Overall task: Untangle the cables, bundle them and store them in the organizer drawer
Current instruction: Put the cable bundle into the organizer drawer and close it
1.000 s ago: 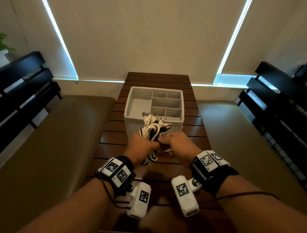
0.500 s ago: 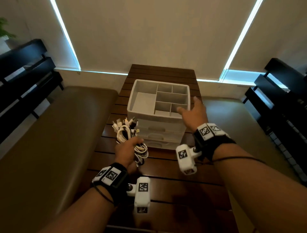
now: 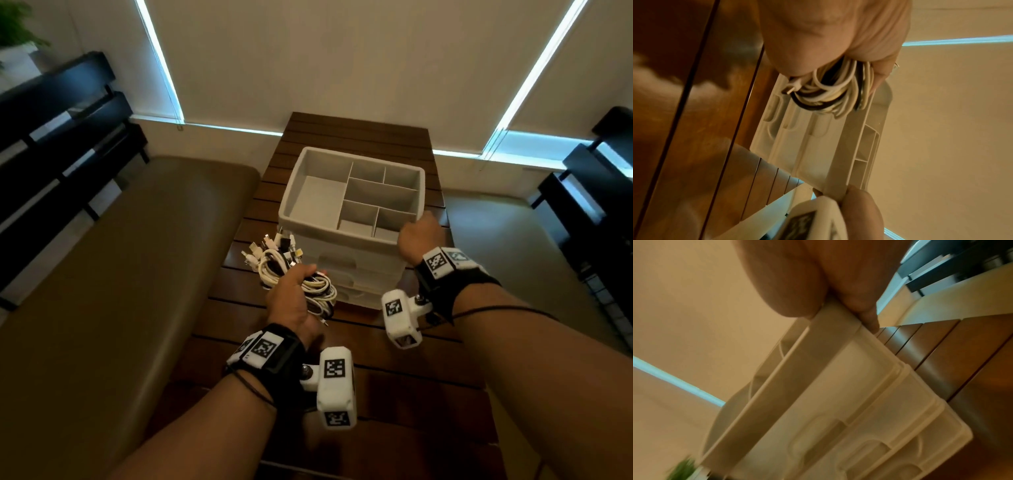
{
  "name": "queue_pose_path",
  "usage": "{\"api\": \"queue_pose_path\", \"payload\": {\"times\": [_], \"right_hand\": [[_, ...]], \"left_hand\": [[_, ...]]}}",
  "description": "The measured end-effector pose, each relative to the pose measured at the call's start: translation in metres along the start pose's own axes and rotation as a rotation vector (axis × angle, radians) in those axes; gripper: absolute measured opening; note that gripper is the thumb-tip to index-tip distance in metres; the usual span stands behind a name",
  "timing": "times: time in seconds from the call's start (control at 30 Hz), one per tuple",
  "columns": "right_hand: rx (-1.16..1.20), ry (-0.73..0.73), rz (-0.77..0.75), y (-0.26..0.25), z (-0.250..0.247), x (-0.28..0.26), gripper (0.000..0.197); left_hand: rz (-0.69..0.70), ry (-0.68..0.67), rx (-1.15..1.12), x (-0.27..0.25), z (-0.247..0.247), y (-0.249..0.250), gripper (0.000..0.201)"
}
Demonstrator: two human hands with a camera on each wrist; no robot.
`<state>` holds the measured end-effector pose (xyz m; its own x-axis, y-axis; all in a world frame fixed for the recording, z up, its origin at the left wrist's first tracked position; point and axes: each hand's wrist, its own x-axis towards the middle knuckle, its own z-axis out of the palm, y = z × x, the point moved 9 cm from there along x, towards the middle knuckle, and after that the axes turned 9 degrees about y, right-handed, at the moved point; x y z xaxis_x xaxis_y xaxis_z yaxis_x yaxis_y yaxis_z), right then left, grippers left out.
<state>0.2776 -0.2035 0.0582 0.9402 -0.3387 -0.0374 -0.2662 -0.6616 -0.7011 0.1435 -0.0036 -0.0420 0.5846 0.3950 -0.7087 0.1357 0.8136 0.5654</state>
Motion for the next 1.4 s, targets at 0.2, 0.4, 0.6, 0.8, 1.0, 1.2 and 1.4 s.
{"api": "queue_pose_path", "payload": {"times": [0.2,0.4,0.6,0.8,1.0,1.2,1.4], "right_hand": [[-0.034,-0.081,-0.025,0.028,-0.006,-0.034,0.035],[-0.078,-0.13,-0.082,0.045,-0.022,-0.071,0.029],[-0.109,-0.179,-0.118,0.048,-0.023,-0.102,0.029],[-0.172,-0.178,-0.11,0.044,-0.022,-0.115,0.032],[-0.416,-0.124,-0.176,0.044,-0.02,-0.119,0.033],[-0.293,-0.066,-0.048,0.049,-0.024,-0.114,0.028],[-0.478,-0.124,-0.12,0.046,-0.018,-0.096,0.037]], "left_hand": [[-0.048,-0.054,-0.097,-0.015,-0.007,-0.012,0.018],[-0.104,-0.066,-0.228,-0.027,-0.029,-0.038,0.014],[-0.099,-0.062,-0.338,-0.038,-0.046,-0.051,0.01],[-0.12,-0.077,-0.42,-0.045,-0.046,-0.054,0.019],[-0.081,-0.04,-0.404,-0.034,-0.052,-0.061,0.017],[-0.053,-0.007,-0.412,-0.037,-0.055,-0.062,0.018],[-0.095,0.026,-0.37,-0.055,-0.09,-0.078,0.013]]}}
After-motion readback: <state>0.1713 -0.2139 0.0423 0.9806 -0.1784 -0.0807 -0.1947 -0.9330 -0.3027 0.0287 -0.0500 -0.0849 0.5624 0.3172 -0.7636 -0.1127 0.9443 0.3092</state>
